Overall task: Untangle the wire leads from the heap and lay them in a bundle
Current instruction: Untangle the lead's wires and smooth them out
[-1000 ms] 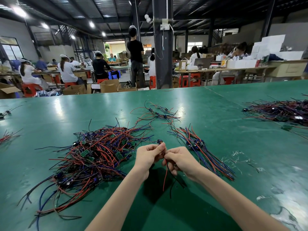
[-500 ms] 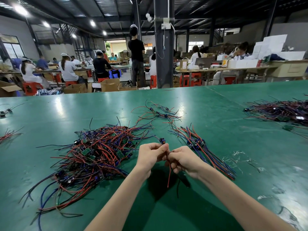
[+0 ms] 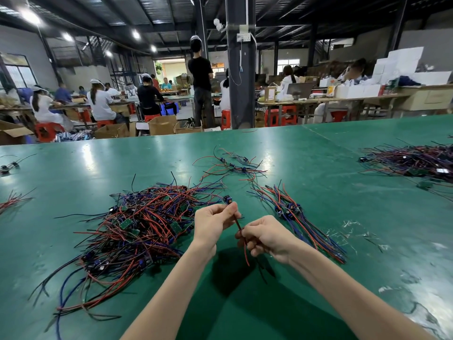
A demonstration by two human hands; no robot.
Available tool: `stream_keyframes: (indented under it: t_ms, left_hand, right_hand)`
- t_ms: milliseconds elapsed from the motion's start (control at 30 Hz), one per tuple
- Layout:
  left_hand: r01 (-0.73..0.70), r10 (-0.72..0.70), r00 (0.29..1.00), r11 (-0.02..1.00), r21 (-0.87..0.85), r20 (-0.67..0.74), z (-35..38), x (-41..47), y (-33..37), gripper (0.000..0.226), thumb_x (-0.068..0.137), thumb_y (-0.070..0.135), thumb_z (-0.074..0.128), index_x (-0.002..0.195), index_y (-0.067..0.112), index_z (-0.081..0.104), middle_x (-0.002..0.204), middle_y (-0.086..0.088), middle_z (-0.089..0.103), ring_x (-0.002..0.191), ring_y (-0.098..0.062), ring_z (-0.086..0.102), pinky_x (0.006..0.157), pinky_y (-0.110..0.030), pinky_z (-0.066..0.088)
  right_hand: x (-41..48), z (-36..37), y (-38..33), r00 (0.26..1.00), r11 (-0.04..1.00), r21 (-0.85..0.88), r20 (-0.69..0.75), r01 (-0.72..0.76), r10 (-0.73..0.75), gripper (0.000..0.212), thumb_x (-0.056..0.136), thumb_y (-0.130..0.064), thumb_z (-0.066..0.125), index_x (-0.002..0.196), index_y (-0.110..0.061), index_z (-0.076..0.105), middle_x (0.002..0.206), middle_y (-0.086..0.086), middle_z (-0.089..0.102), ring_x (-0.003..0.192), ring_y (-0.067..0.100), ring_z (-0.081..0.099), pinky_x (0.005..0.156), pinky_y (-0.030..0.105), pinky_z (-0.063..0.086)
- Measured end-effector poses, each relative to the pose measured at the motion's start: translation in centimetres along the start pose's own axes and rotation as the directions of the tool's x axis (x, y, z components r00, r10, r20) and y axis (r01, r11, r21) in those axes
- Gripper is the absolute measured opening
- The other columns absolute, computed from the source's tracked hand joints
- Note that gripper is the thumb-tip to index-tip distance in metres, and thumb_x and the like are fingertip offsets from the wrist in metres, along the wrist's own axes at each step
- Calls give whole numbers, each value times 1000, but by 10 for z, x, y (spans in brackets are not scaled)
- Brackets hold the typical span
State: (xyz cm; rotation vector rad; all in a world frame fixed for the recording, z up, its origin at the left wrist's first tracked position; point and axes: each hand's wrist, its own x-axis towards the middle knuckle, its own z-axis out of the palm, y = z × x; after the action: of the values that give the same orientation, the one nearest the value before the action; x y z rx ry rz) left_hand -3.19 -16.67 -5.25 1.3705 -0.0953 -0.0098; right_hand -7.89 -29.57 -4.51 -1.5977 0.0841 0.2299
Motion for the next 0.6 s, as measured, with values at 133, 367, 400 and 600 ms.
stream_keyframes:
  t_ms: [133, 367, 400, 600]
  left_hand:
    - [-9, 5, 998, 998, -63, -64, -9, 5, 5, 16, 81, 14, 71, 68, 5, 70, 65, -7, 70, 61, -12, 65, 63, -21, 56]
    - [-34, 29, 995, 998, -53, -95, -9, 7, 8, 16, 81, 14, 71, 68, 6, 70, 65, -5, 70, 62, -13, 65, 68, -23, 58]
    - [-39, 32, 994, 997, -63, -103, -10, 7, 8, 16, 81, 14, 71, 68, 6, 70, 64, -5, 70, 61, -12, 65, 68, -23, 58]
    - [-55, 40, 988, 993, -101, -147, -17, 9, 13, 17, 82, 13, 71, 67, 6, 69, 63, -4, 70, 58, -9, 63, 60, -17, 53]
  right_hand:
    - [-1, 4, 3, 999, 1000, -16, 35, -26, 26, 21, 89, 7, 47, 74, 4, 61, 45, 3, 58, 32, 6, 48, 33, 16, 41]
    - [0, 3, 4, 1000, 997, -80, 15, -19, 21, 16, 86, 2, 52, 77, 4, 65, 52, 5, 61, 31, 5, 37, 29, 13, 25]
    - [0, 2, 5, 1000, 994, -106, 14, -20, 22, 15, 86, 0, 55, 77, 3, 67, 55, 6, 63, 31, 5, 35, 29, 13, 23]
    - [1, 3, 8, 999, 990, -142, 40, -26, 32, 16, 86, -3, 56, 73, -2, 66, 55, 5, 65, 29, 4, 30, 30, 12, 21]
